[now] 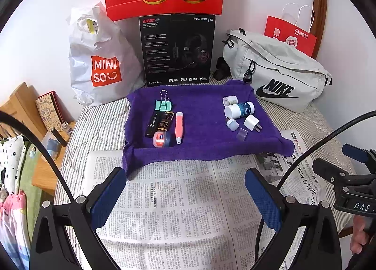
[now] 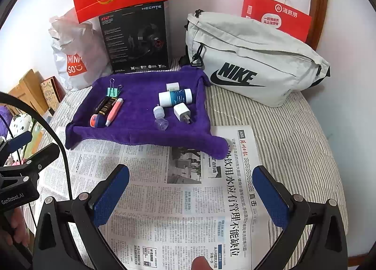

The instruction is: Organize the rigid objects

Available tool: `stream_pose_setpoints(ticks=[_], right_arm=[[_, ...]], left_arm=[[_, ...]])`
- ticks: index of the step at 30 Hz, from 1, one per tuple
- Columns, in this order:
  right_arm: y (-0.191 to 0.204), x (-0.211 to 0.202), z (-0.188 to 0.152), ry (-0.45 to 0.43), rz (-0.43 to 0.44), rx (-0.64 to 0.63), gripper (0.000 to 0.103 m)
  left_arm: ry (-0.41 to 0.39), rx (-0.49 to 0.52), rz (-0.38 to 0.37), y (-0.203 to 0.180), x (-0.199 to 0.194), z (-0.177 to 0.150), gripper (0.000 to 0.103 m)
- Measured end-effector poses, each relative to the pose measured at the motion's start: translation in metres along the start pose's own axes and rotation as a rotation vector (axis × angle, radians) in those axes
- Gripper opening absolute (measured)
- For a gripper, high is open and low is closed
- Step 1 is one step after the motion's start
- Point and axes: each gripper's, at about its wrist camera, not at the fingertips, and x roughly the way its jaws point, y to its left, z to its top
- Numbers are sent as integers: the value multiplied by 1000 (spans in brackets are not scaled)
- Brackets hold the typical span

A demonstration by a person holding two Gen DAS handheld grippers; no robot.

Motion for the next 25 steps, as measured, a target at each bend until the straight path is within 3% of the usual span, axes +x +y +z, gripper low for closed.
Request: stream_pose_setpoints(ticks=[25], right_arm=[[4, -3, -2, 0, -1, -5, 103]], left_arm=[[-12, 14, -1, 2, -2, 1, 102]])
